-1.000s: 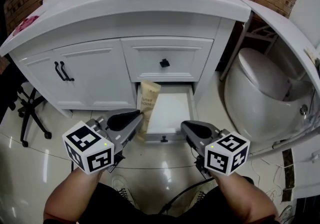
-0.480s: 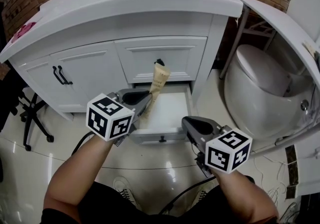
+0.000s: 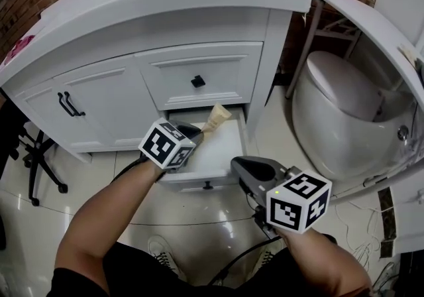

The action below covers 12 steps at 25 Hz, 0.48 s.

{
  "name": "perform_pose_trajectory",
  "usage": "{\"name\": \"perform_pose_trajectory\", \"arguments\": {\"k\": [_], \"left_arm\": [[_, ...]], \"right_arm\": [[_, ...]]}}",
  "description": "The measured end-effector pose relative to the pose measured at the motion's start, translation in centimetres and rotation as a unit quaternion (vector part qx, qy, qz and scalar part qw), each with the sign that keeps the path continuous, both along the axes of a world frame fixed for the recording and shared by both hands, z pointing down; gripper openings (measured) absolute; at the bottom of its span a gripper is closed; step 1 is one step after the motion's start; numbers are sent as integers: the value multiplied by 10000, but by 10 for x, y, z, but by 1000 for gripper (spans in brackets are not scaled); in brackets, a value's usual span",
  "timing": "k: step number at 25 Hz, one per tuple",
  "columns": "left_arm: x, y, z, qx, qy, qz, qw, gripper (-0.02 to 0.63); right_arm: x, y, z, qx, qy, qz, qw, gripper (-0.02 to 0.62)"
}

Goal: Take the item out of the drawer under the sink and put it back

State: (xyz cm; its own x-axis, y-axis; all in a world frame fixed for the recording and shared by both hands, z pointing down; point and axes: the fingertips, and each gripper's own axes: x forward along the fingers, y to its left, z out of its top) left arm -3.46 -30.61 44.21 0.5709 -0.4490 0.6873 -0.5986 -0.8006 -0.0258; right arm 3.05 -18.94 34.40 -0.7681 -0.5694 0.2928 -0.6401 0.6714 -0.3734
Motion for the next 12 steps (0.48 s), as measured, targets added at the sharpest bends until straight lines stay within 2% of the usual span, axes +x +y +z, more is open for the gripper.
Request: {"name": "perform_pose_trajectory", "arguments": {"k": [7, 12], "left_arm": [[17, -9, 36, -373, -728, 479, 9955, 24], [19, -11, 53, -471, -1036, 663, 9913, 33]], "right_arm": [[1, -3, -2, -34, -69, -20, 10000, 3], [0, -2, -7, -10, -161, -63, 9998, 3]]}}
